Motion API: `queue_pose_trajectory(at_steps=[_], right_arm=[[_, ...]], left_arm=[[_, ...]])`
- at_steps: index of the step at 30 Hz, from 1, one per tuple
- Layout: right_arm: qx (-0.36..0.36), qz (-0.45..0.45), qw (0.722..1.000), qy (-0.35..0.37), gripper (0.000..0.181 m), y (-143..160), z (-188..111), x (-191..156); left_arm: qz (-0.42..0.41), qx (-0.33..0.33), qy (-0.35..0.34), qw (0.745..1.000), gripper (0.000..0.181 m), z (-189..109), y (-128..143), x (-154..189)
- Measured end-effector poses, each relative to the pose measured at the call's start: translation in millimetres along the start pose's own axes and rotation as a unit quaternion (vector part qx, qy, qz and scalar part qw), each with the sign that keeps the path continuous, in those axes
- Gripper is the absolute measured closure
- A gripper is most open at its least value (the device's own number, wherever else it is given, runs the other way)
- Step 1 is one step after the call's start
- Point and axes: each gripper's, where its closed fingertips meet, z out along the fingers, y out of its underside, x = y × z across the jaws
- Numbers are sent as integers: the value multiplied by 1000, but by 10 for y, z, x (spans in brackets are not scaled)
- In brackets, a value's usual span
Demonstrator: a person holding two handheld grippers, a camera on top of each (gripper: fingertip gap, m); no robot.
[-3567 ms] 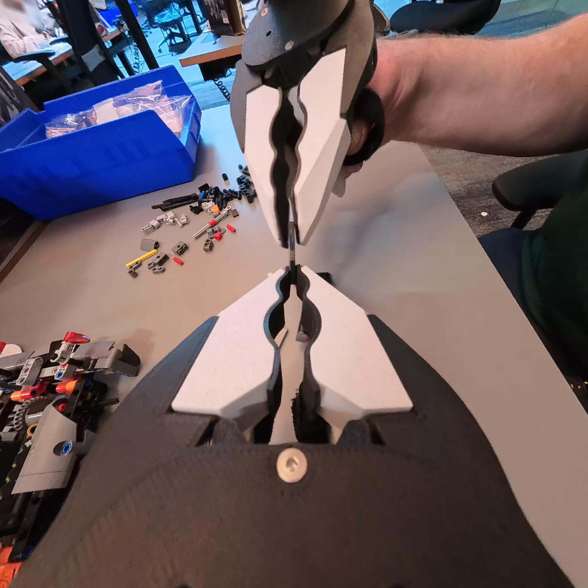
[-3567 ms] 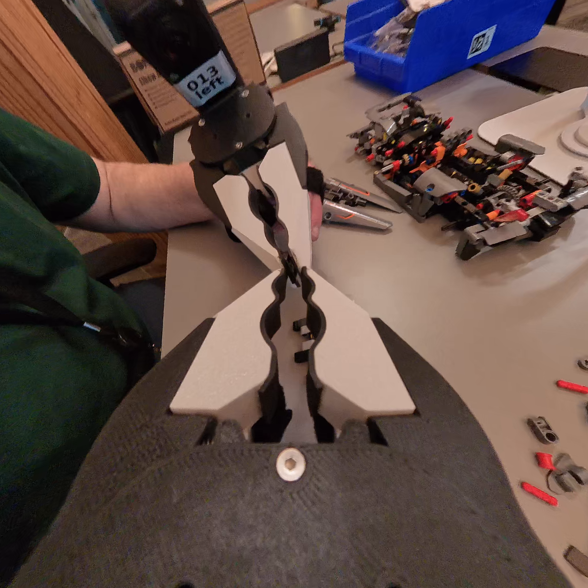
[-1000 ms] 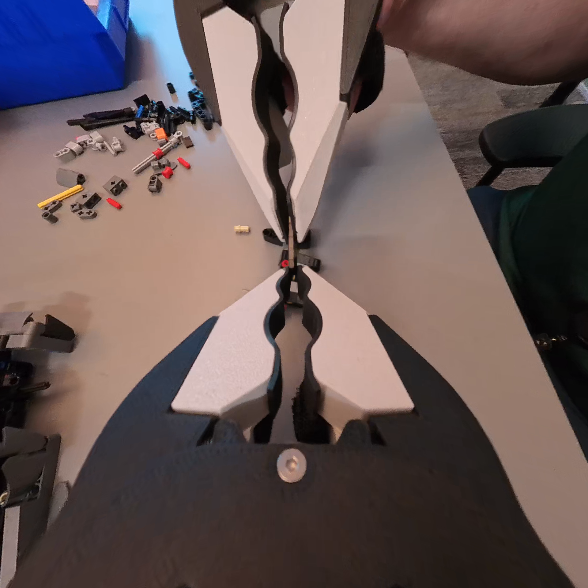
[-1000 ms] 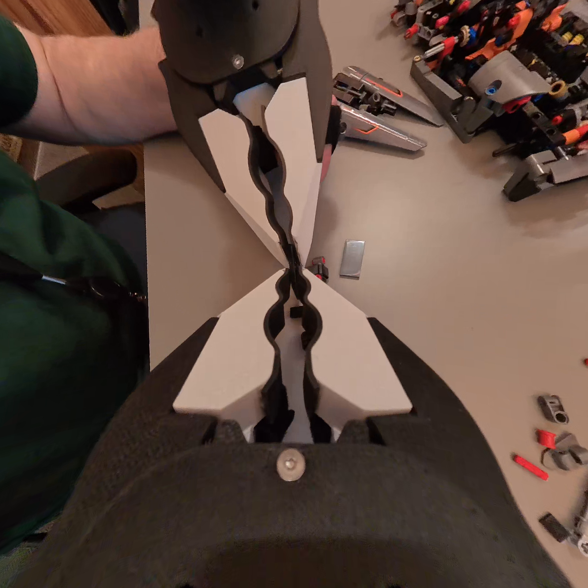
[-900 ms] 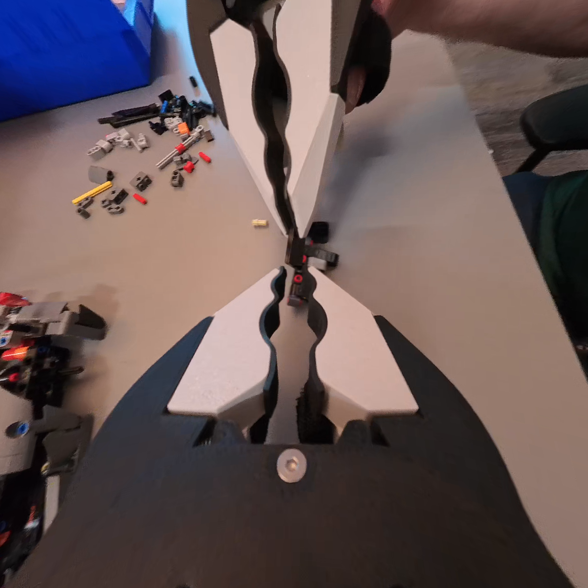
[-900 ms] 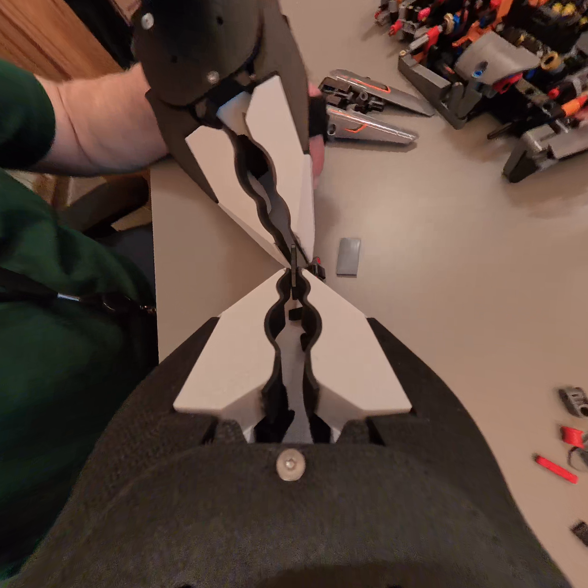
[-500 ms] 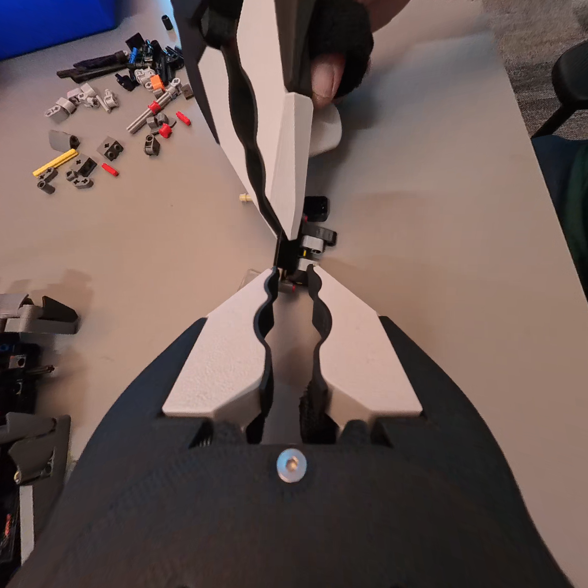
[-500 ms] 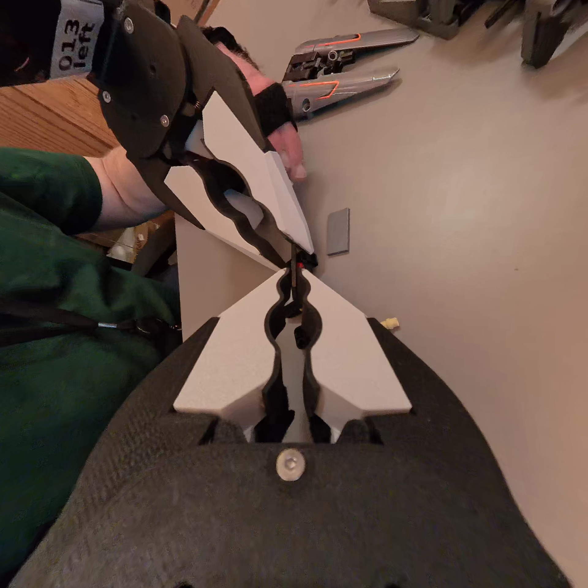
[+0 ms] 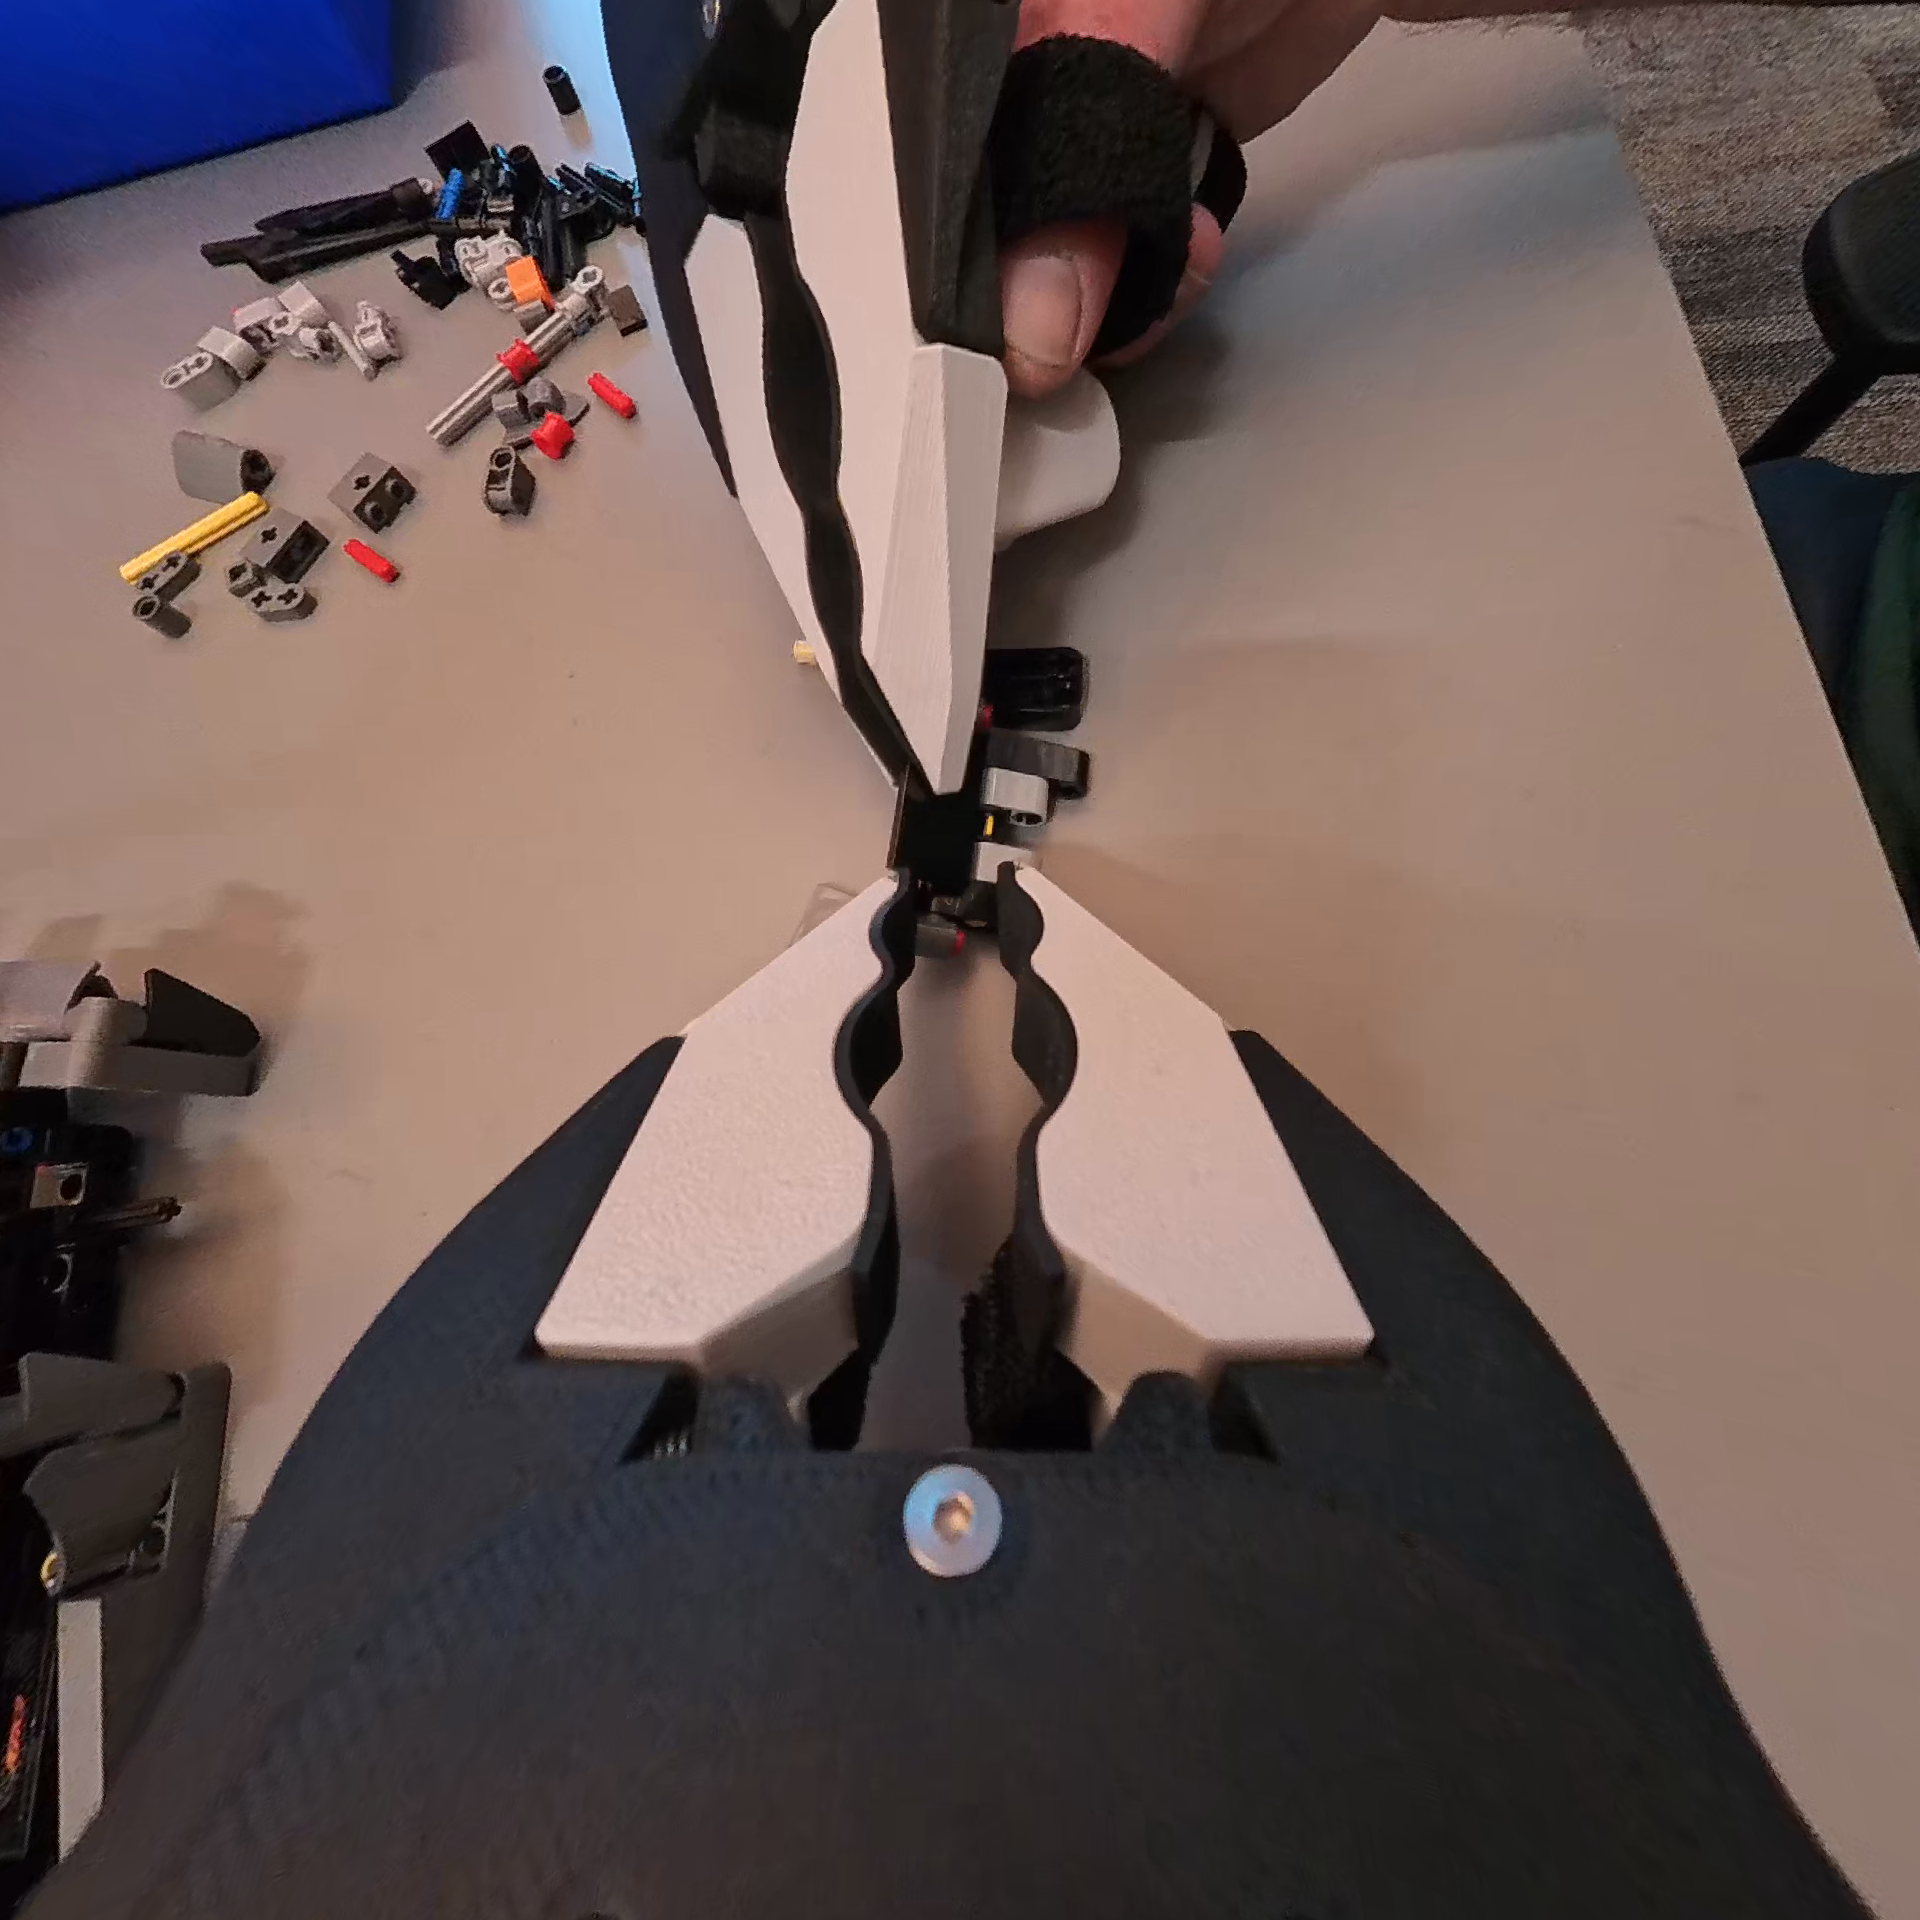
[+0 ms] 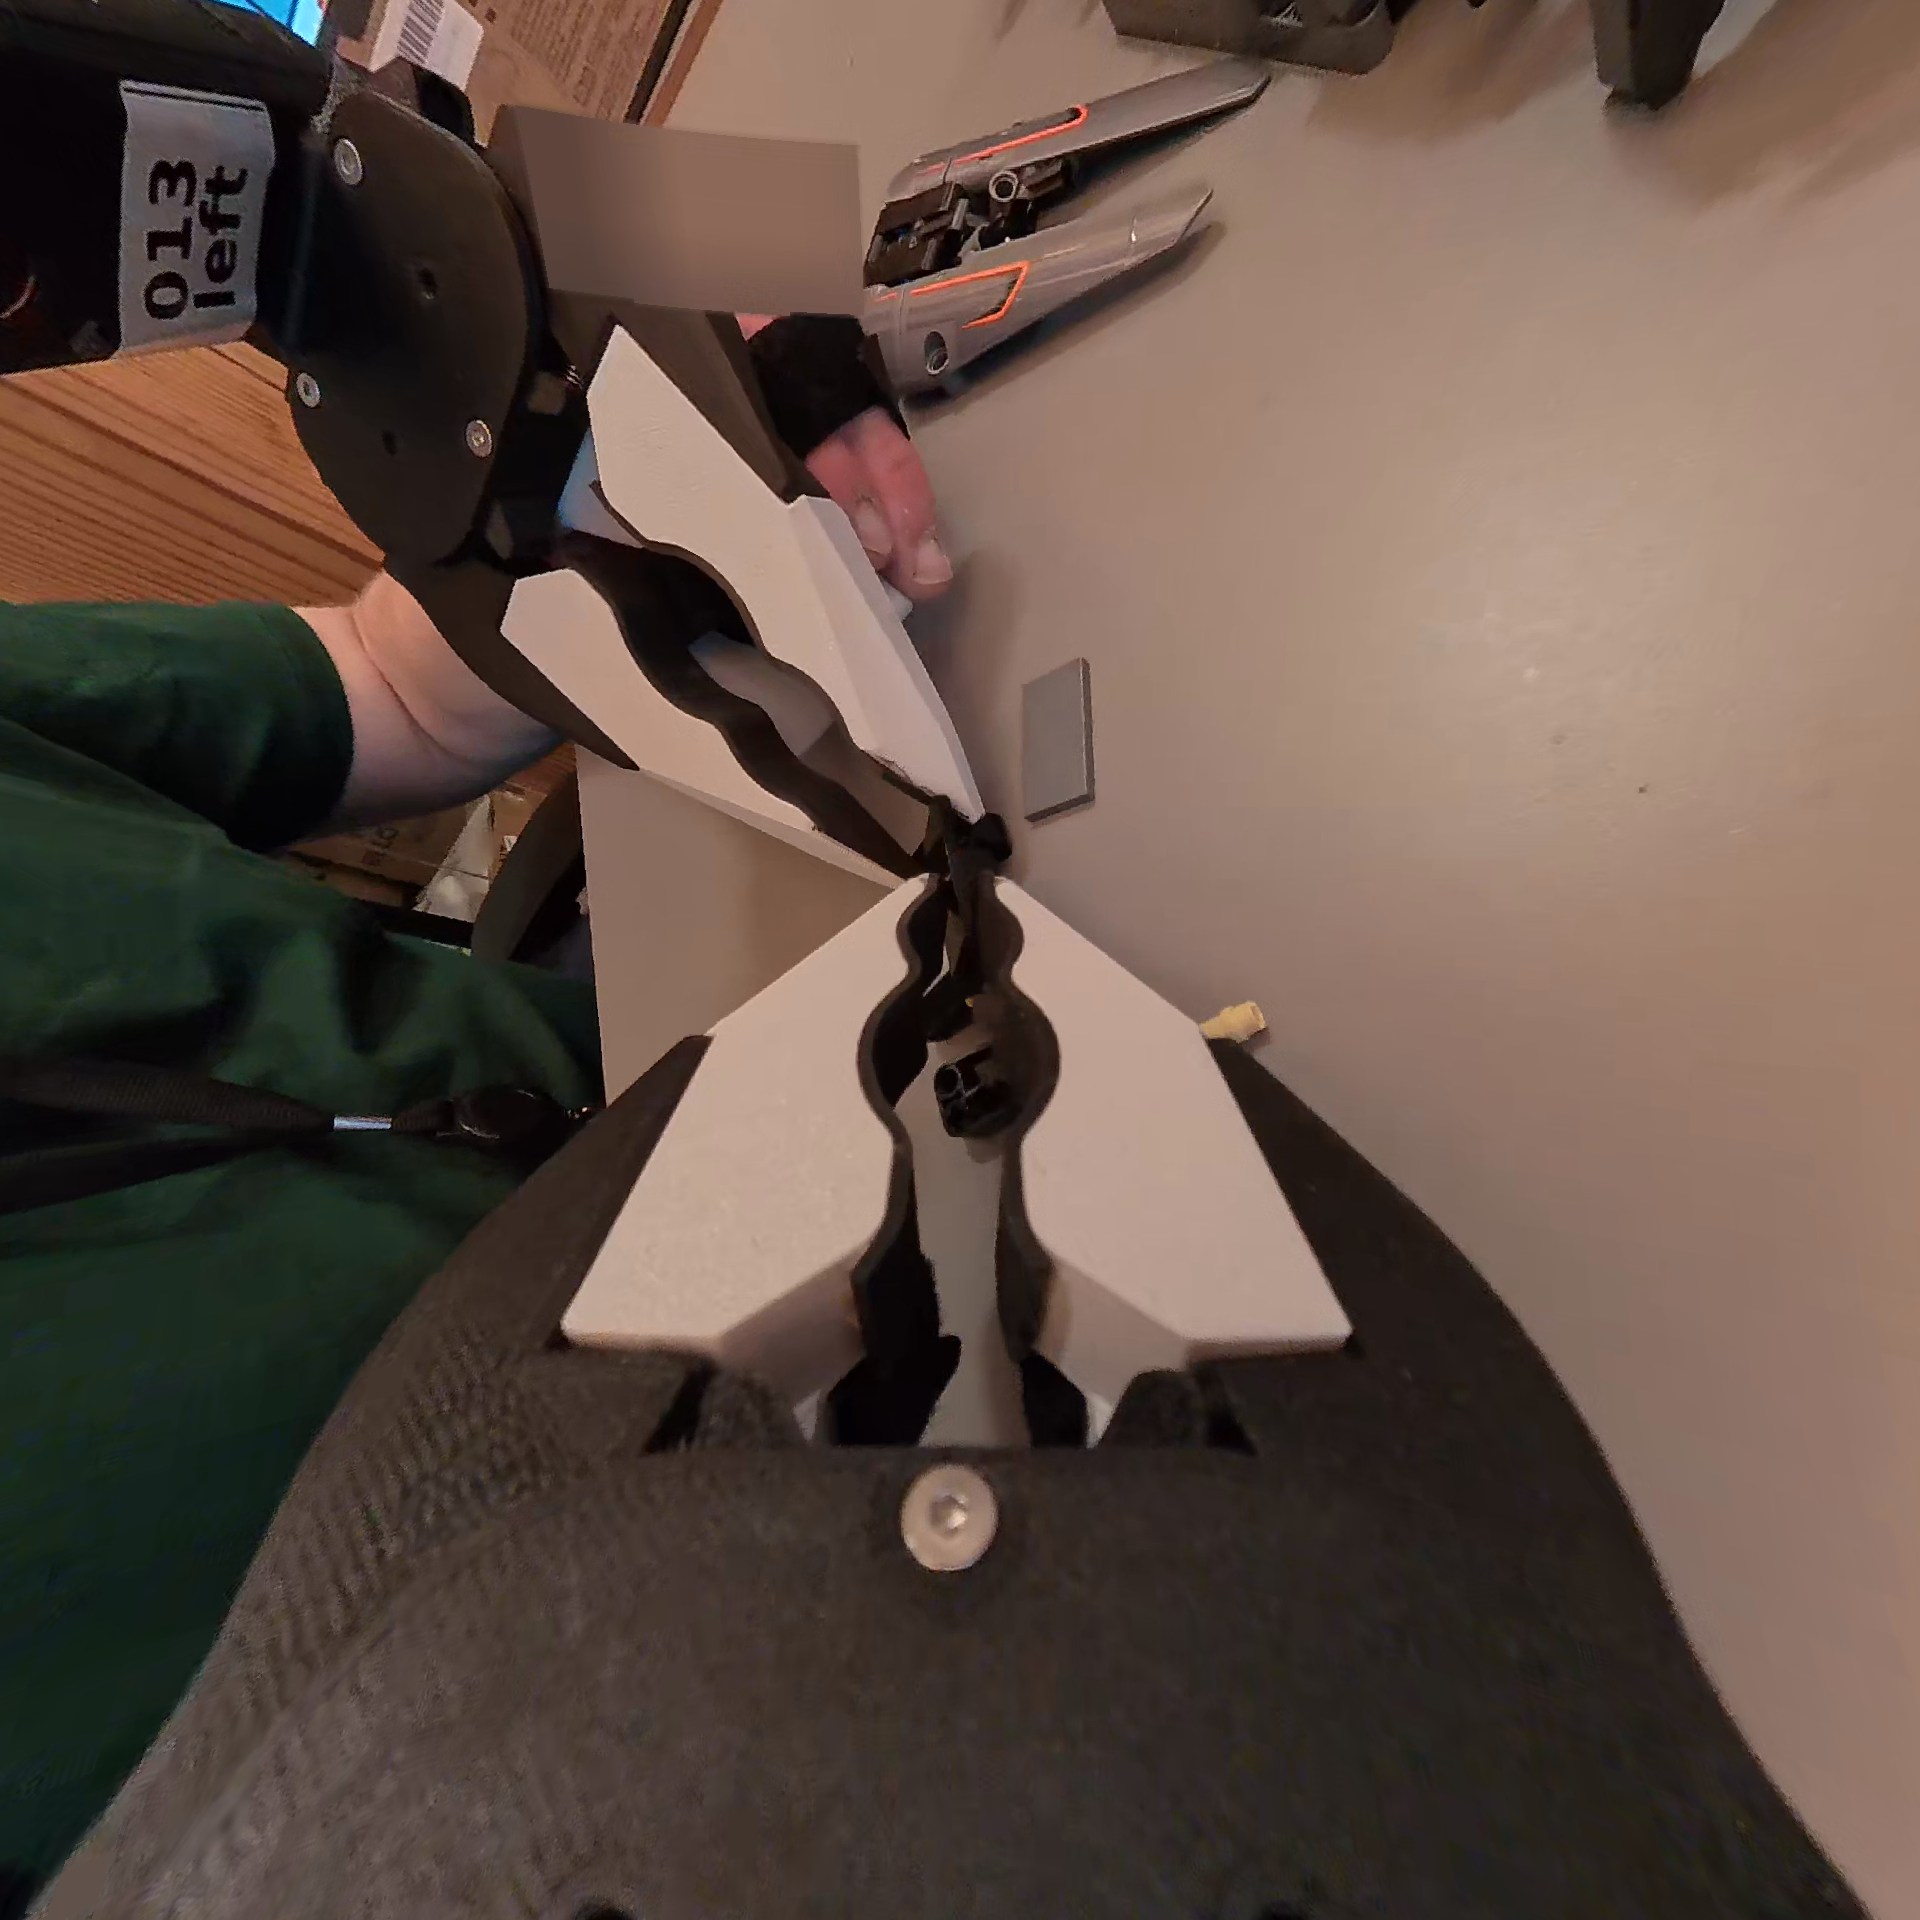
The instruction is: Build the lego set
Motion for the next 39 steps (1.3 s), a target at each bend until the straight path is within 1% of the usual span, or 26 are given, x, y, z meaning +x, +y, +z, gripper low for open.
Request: queue_pose_trajectory(at_steps=[7, 12, 16, 20, 22, 25, 32, 39], right_arm=[[-5, -16, 1000, 2, 178, 3, -4, -4], [-26, -18, 999, -16, 178, -11, -4, 13], [-36, -2, 999, -40, 178, -6, -6, 12], [-31, 0, 999, -41, 179, -27, -14, 28], [-30, 2, 999, -42, 179, -28, -18, 32], [-29, 8, 999, -45, 180, -33, -23, 39], [-28, 24, 998, -49, 179, -47, -23, 56], [-33, 21, 998, -47, 178, -46, -16, 67]], left_arm=[[1, 3, 2, 1000, 169, 3, -4, -2], [-3, 8, 4, 1000, 169, 6, -4, -11], [-10, 11, 7, 1000, 169, 7, -7, -19], [-6, 1, -20, 1000, 167, -19, 13, -88], [-17, 0, -18, 1000, 165, -27, 22, -102], [-36, 5, 1, 999, 162, 14, 18, -57], [-27, 1, -2, 1000, 160, 35, 17, -53], [-30, 0, -1, 1000, 160, 40, 17, -54]])
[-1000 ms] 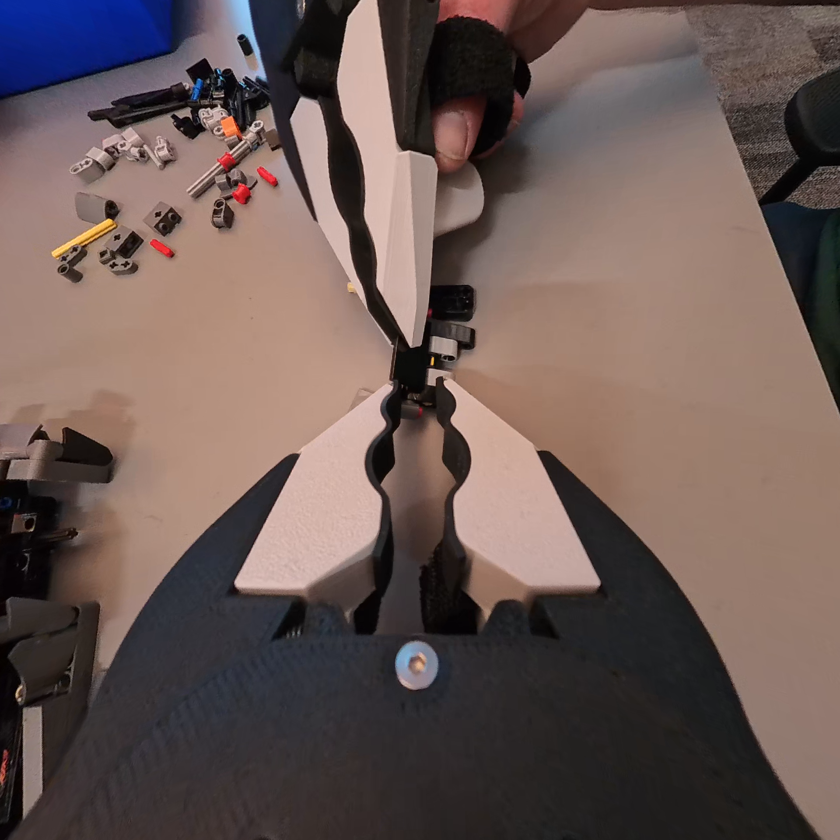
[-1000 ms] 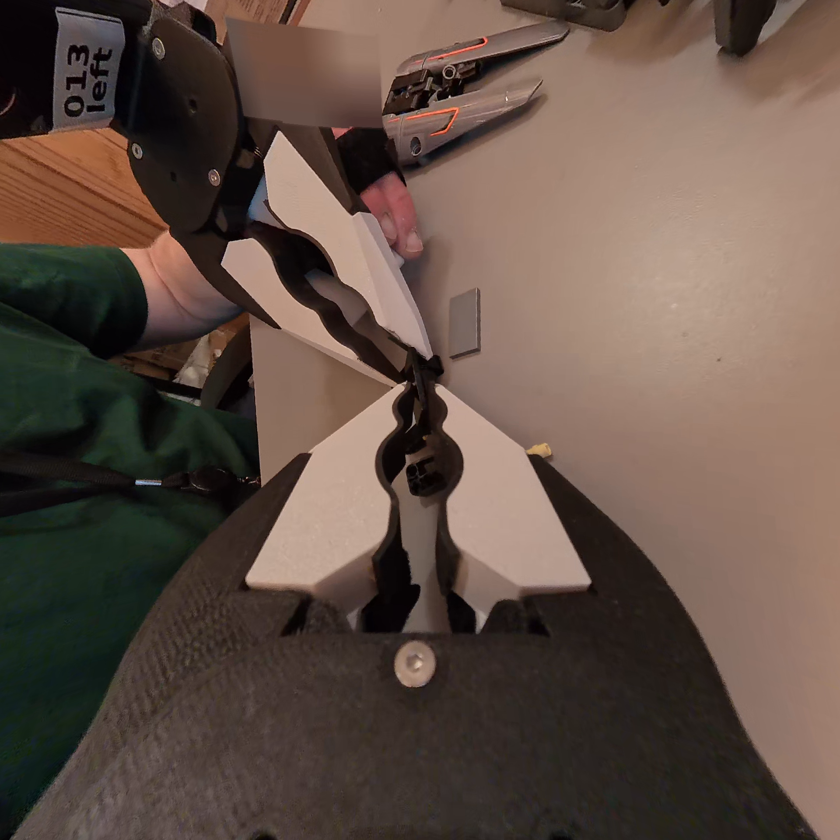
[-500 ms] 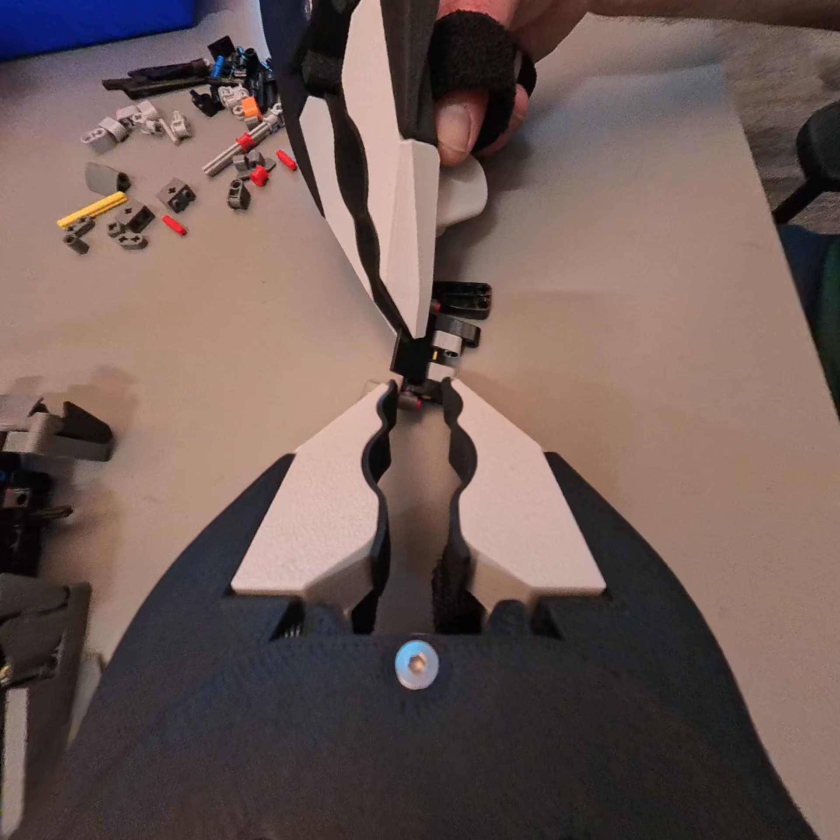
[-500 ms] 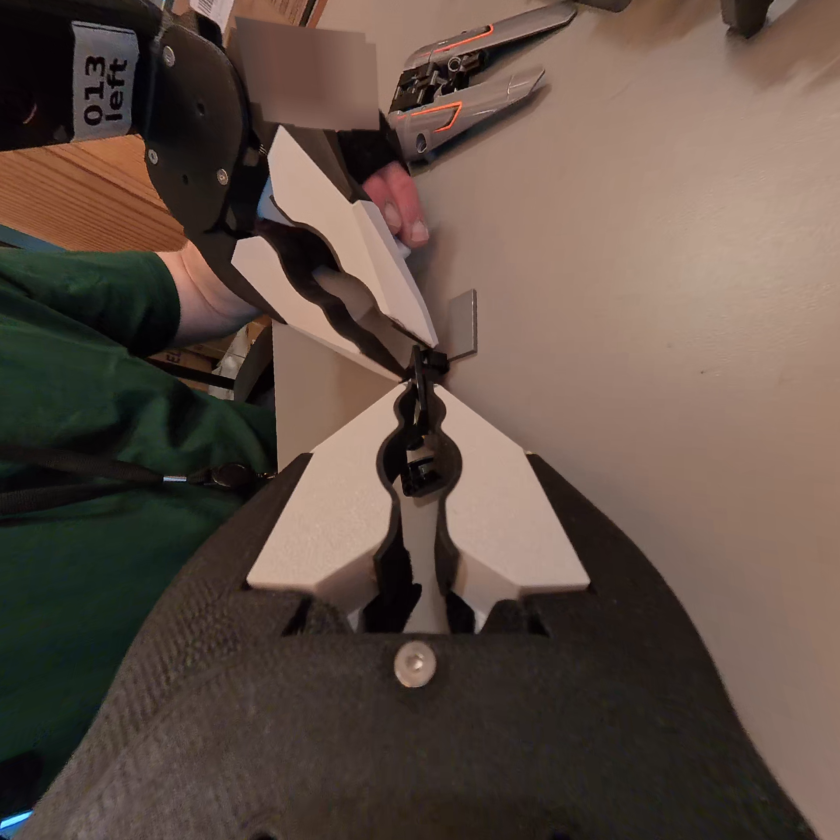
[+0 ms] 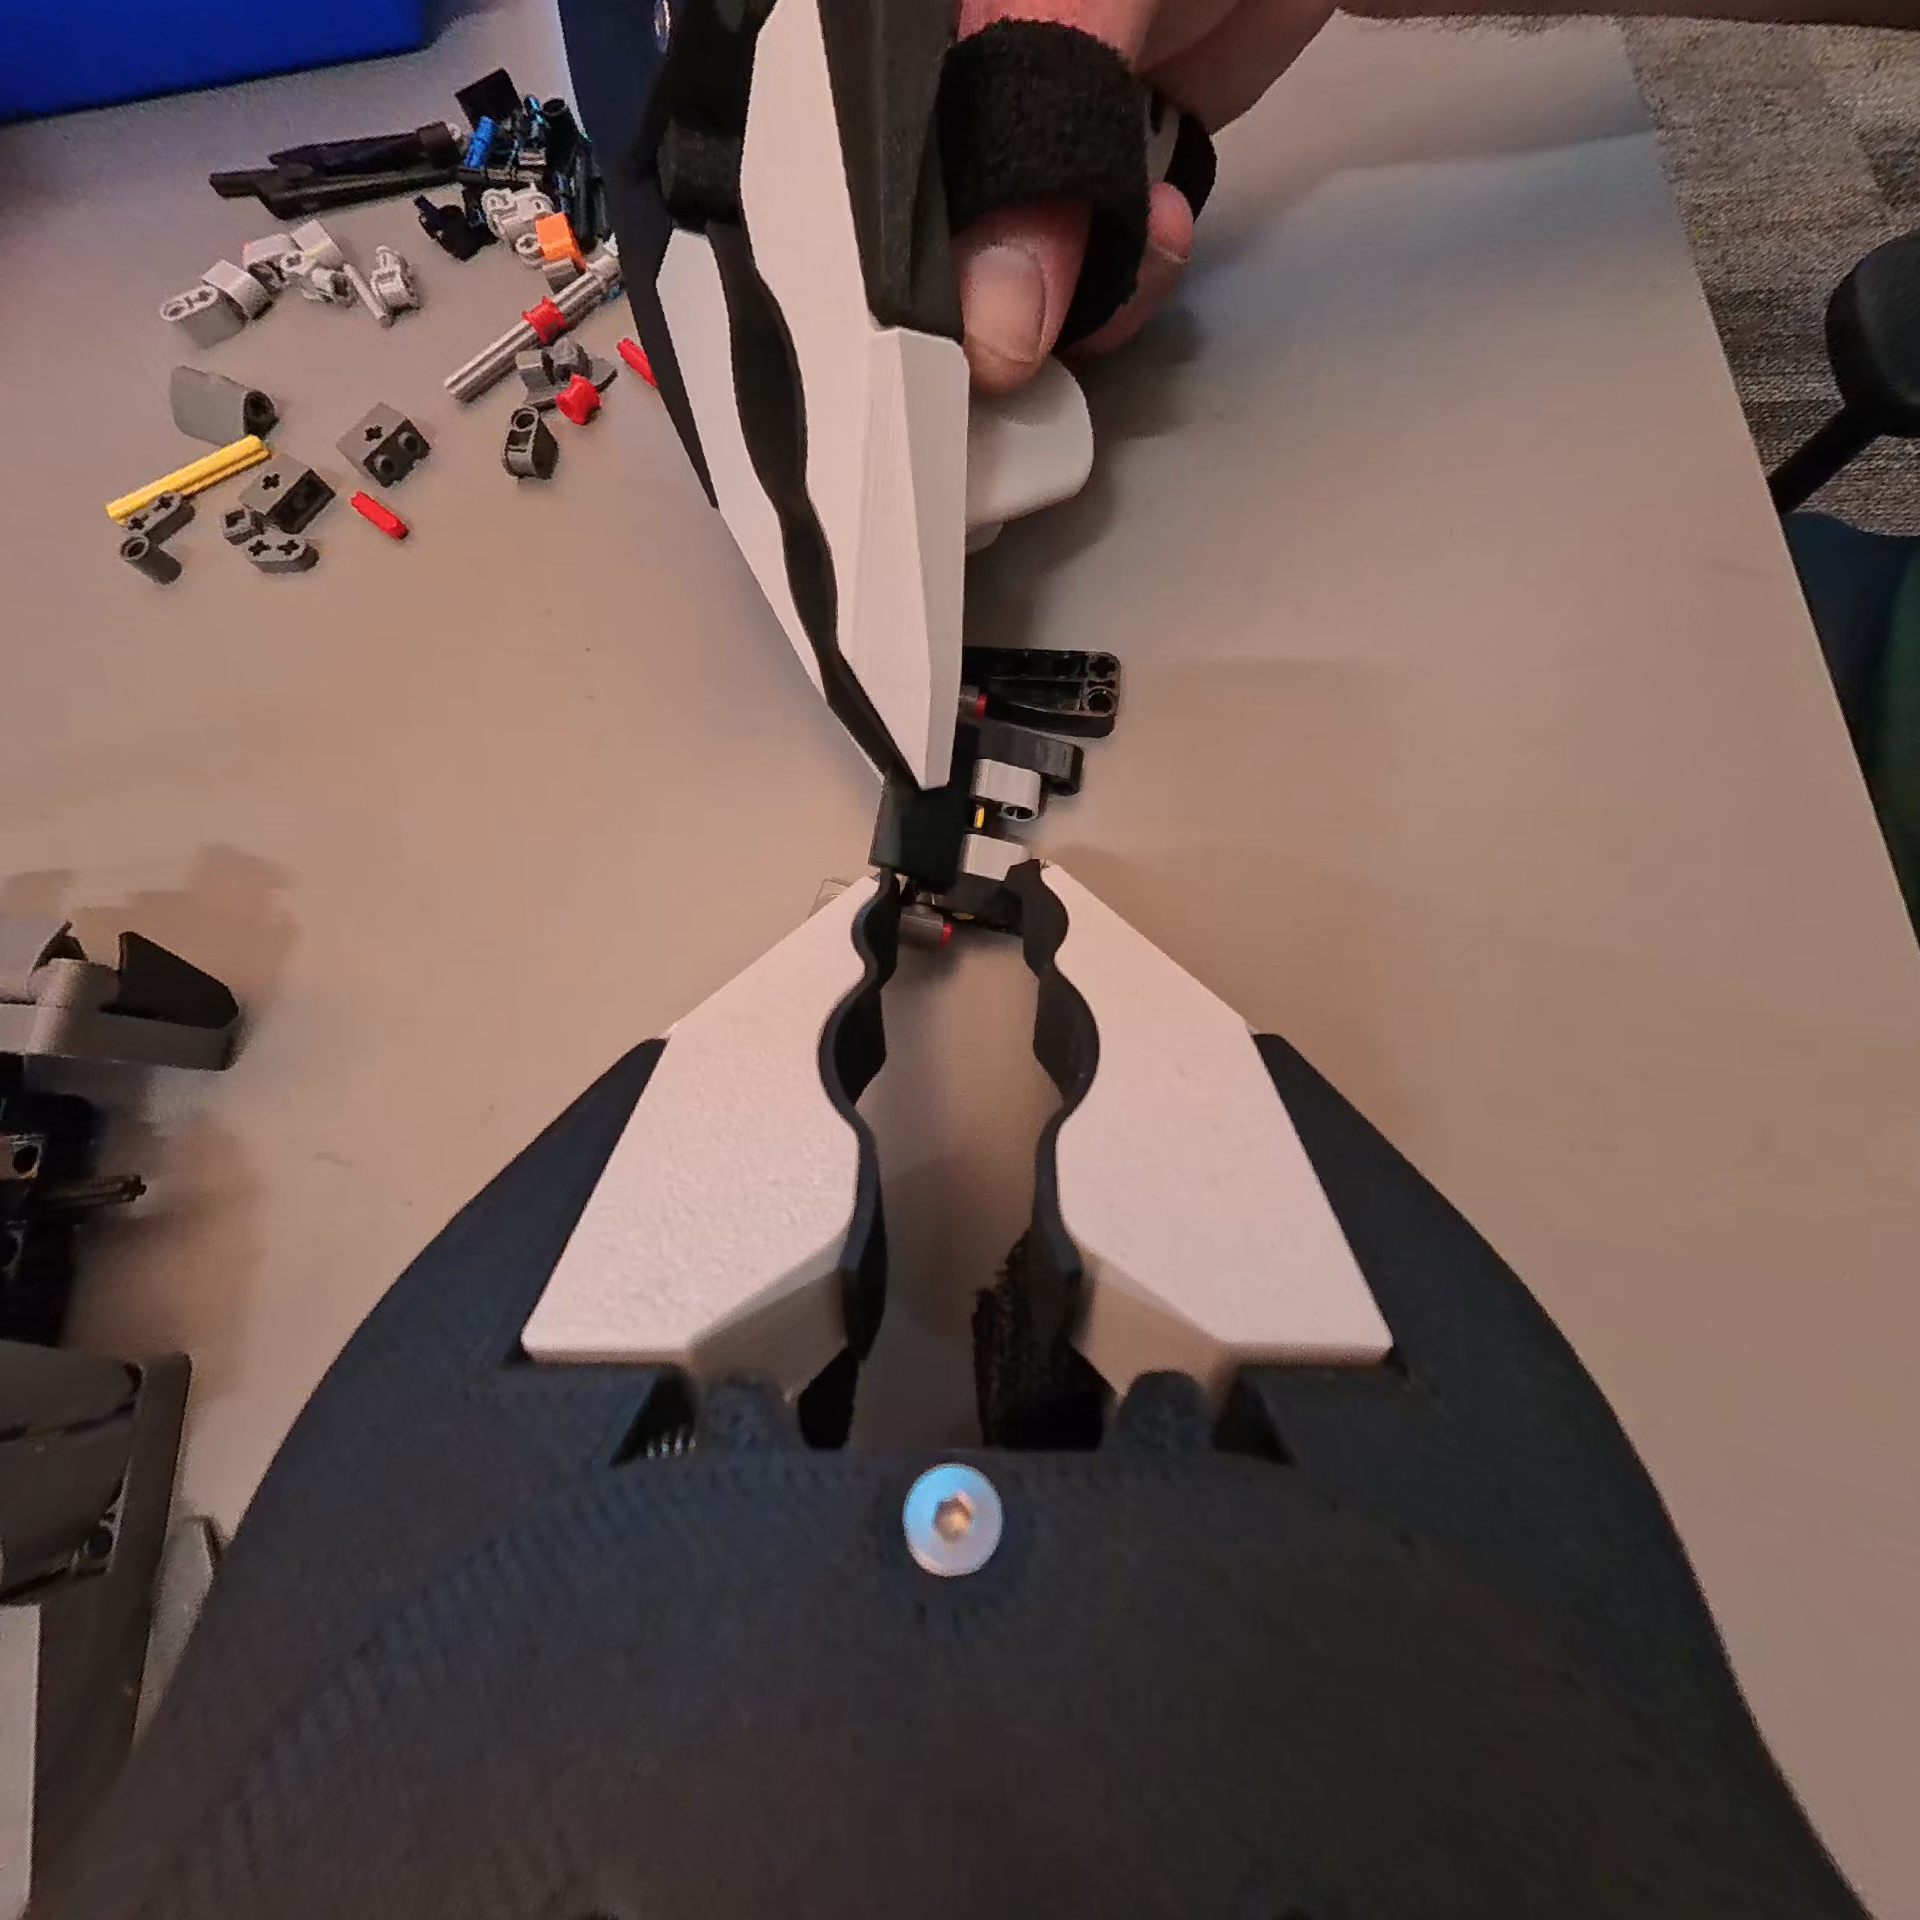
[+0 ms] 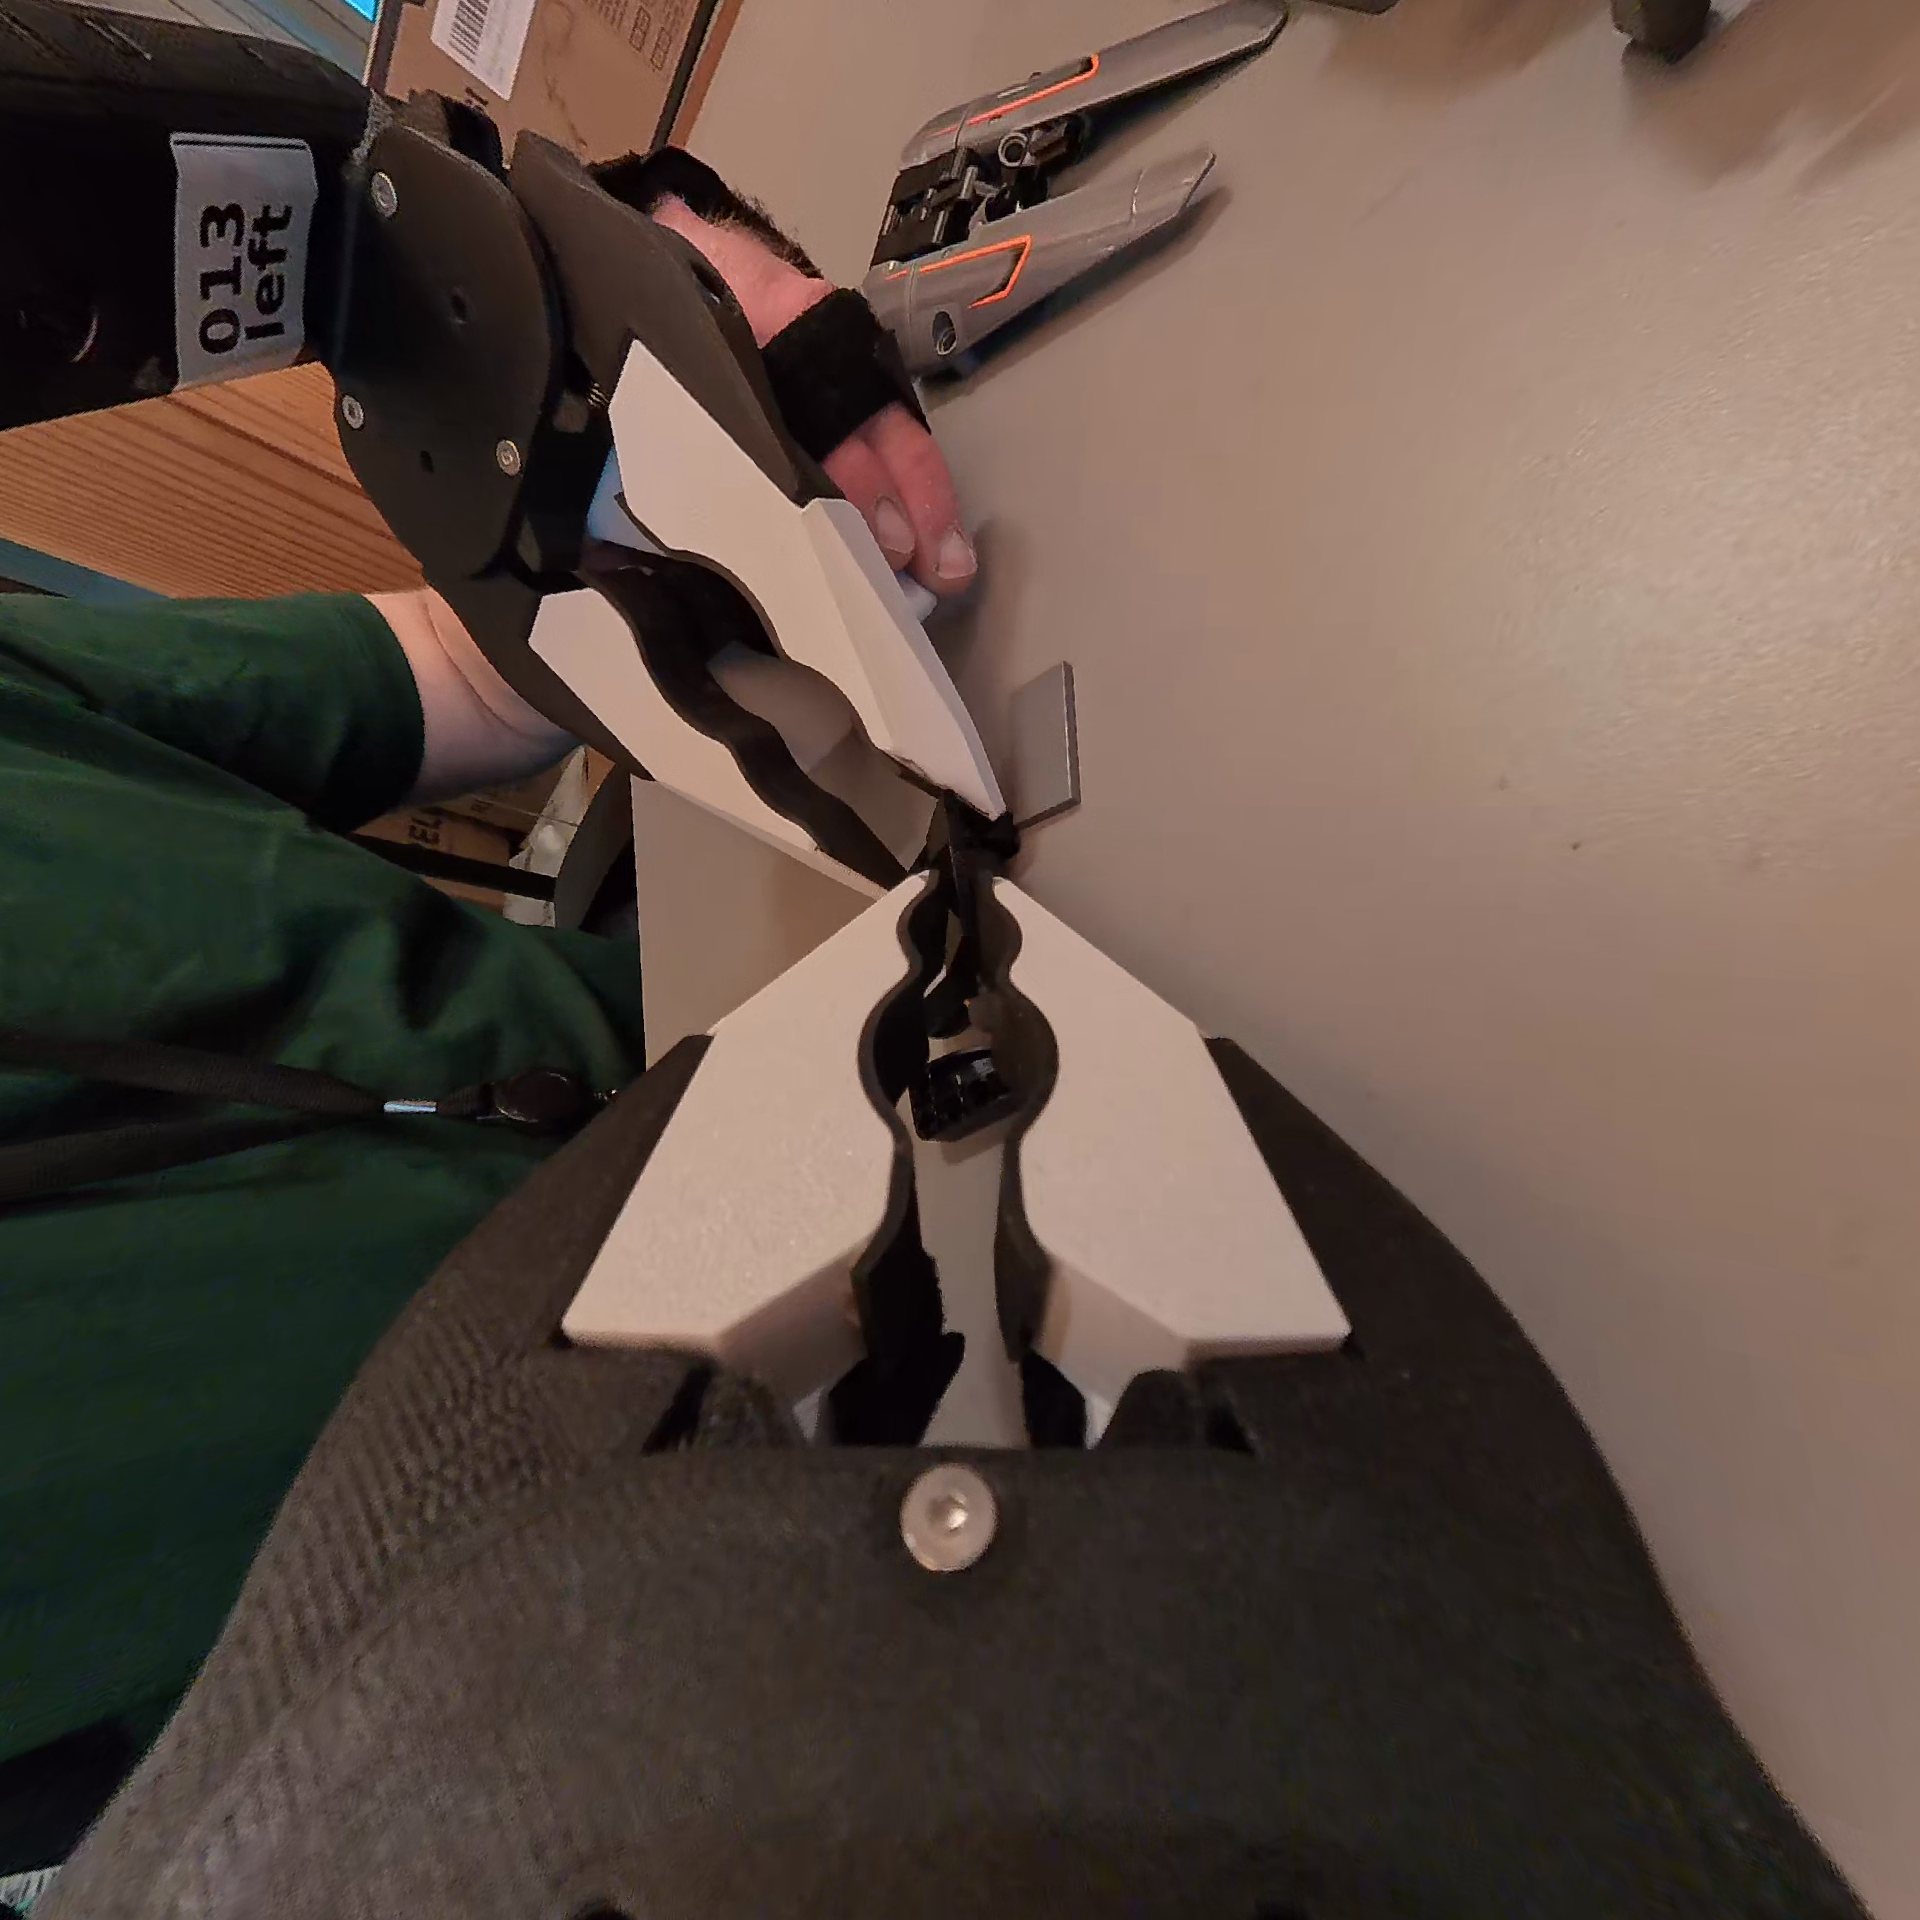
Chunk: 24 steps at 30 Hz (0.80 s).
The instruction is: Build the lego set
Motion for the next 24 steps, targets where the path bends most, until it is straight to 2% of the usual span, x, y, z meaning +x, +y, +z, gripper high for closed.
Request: queue_pose_trajectory(at_steps=[7, 10, 12, 16, 24], right_arm=[[-9, 4, 1000, -8, 178, 4, 4, 7], [-9, 4, 1000, -9, 178, 0, 0, 13], [-5, 7, 1000, -9, 178, -10, -7, 21], [-9, -1, 1000, -9, 178, 10, 0, 5], [-8, 11, 1000, -18, 178, 6, -2, 3]], left_arm=[[-8, 2, 3, 1000, 162, -7, -7, -11], [-39, 28, -3, 999, 165, -63, -69, -85], [-71, 54, 17, 996, 167, -108, -132, -92], [-73, 34, 4, 997, 173, -56, -89, -114], [-96, 33, 13, 995, 175, -42, -90, -119]])
